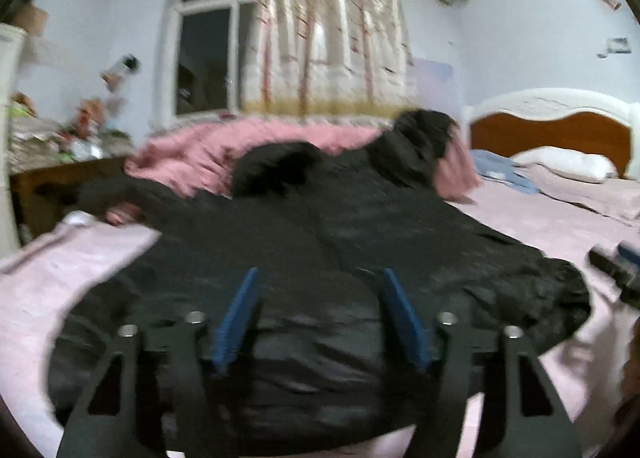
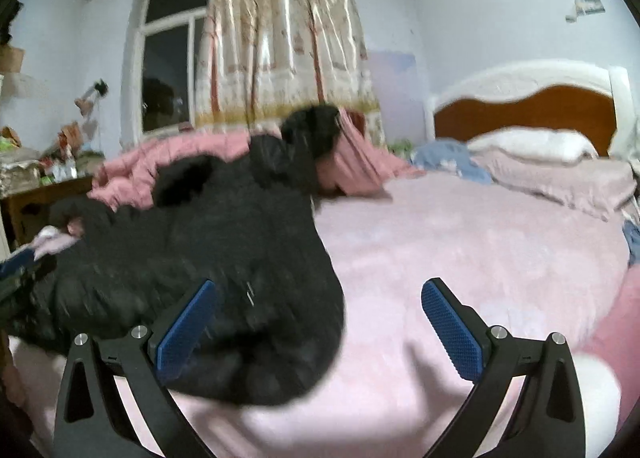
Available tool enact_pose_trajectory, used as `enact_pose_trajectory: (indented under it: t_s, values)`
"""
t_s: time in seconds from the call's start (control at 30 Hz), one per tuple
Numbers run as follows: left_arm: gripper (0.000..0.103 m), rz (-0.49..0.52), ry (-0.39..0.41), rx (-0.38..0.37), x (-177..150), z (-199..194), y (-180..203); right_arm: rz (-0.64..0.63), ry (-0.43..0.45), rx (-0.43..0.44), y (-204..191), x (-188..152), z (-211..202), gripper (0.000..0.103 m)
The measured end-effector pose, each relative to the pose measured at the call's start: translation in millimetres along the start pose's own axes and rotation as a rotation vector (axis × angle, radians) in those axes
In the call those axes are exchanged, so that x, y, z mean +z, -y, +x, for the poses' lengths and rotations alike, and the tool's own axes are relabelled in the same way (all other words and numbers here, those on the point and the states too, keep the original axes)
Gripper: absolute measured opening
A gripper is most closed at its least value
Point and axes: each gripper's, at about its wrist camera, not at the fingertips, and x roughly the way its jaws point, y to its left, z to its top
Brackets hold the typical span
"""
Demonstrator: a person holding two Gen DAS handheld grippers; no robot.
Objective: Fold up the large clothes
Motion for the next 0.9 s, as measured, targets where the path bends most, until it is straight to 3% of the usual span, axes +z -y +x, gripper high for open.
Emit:
enact_pose_trajectory:
  t_s: [0.1, 0.2, 0.27, 0.37, 0.43, 0.53, 0.63, 0.73, 0.8, 0.83, 0.9]
  values:
    - [0.05, -0.024, -0.056, -0.088, 5, 9, 18, 0.079, -0.082, 0.082, 12, -14, 9, 0.1]
    - [0.049, -0.004, -0.138, -0.068, 2, 23, 36, 0.115, -0.1, 0.16, 17, -19, 12, 0.092]
    - [0.048, 0.015, -0.184, -0.054, -8, 30, 43, 0.021, -0.124, 0.121, 7, -18, 17, 0.091]
    - [0.047, 0.006, -0.236, -0.053, -20, 39, 47, -0.225, -0.215, 0.011, -22, -27, 30, 0.087]
    - [0.048, -0.011, -0.234, -0.061, -24, 39, 45, -0.259, -0.18, -0.018, -28, -31, 27, 0.087]
    - [0.049, -0.019, -0.235, -0.058, -26, 38, 45, -0.192, -0.168, -0.091, -23, -28, 27, 0.087]
    - [0.049, 0.003, -0.237, -0.042, -26, 39, 48, -0.142, -0.12, -0.221, -4, -23, 22, 0.087]
    - [0.05, 0.03, -0.238, -0.018, -28, 41, 50, -0.032, 0.003, -0.191, 17, -15, -5, 0.086]
    - [0.051, 0.042, -0.237, -0.004, -29, 41, 51, 0.047, 0.115, -0.115, 32, -11, -26, 0.087]
    - [0.051, 0.048, -0.233, 0.0, -30, 40, 53, 0.07, 0.103, -0.103, 36, -8, -26, 0.087]
    - [0.051, 0.052, -0.229, 0.006, -31, 40, 54, 0.019, 0.049, -0.179, 32, -10, -14, 0.087]
